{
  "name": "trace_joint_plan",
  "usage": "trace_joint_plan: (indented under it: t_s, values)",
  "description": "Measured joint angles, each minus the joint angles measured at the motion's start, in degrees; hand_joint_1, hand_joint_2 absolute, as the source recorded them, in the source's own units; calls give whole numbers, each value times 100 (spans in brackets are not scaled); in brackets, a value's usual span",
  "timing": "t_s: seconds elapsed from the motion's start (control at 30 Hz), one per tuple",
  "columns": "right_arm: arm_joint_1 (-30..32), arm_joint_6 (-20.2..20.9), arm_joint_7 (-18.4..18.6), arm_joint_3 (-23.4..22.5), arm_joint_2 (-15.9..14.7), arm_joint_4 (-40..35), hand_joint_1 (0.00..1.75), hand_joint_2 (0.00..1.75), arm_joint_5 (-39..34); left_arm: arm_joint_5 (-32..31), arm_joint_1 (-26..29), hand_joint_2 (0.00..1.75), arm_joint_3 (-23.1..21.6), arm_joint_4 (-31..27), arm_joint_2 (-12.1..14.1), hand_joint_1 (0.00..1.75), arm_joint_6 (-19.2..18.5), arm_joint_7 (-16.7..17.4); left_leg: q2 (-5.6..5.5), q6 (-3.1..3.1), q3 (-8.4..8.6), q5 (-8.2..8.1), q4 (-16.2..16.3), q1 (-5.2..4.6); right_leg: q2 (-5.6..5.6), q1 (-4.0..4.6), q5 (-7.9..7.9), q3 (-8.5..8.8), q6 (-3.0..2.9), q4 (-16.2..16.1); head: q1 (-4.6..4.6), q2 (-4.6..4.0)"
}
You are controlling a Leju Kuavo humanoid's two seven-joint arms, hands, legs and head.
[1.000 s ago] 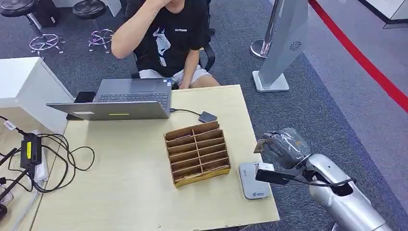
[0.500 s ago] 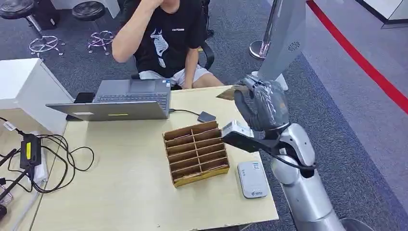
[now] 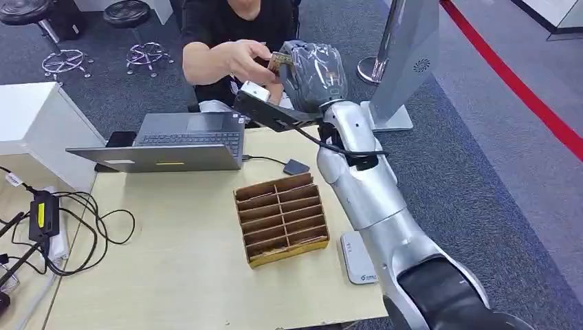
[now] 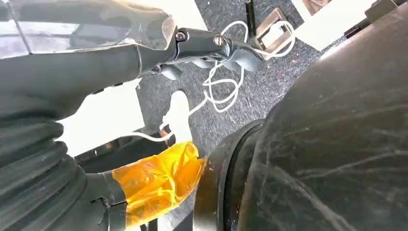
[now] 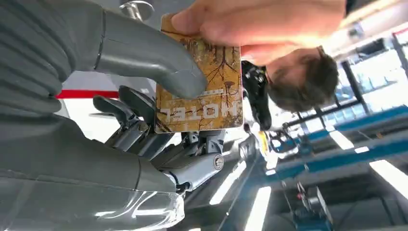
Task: Pass the card to the sensor for recognition and then transmit it.
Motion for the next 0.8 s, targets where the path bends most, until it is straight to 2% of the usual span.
trace_joint_plan:
  t_s: [0.1,0.13,0.17,0.2,0.33,0.47,0.67,0.8]
  values:
    - [-123,-39,-24,-35,85,428,175,175,44,0,-12,175,-59,0,2,0,0,0,1,0,-1,-1,0,0,1,0,0,-2,0,-2,0,0]
    - [-147,-39,-31,-50,107,523,161,175,44,0,-15,175,-68,0,0,0,2,-2,0,0,-2,-1,0,0,0,0,0,-2,0,-3,0,0]
    - [-173,-39,-48,-59,131,622,17,175,41,0,-15,175,-83,0,2,0,2,0,0,0,-3,-1,0,0,0,0,0,-2,0,-6,0,0]
    - [-195,-37,-57,-59,149,708,0,175,44,0,-19,175,-96,0,2,0,2,-2,0,0,-4,-1,0,0,0,0,0,-3,0,-6,-2,0]
    - [-192,-61,-129,-59,212,860,0,175,133,2,-24,175,-116,0,4,0,4,7,0,0,-4,-1,0,0,0,0,0,-3,0,-7,-2,0]
    - [24,-275,-321,-59,240,759,0,175,94,20,-23,175,-116,0,4,0,4,55,-2,0,-3,-1,0,0,-2,0,0,-3,0,-8,0,0]
    - [780,-159,-700,-59,196,-292,0,175,-330,96,4,175,-70,0,9,0,15,142,-3,1,-5,-3,0,0,-3,1,-1,-7,1,-10,-2,0]
    - [1406,-109,-1012,-52,-26,-1180,0,175,-721,190,45,175,11,0,20,0,52,192,-7,2,-8,-4,0,-1,-6,0,-4,-7,4,-12,0,0]
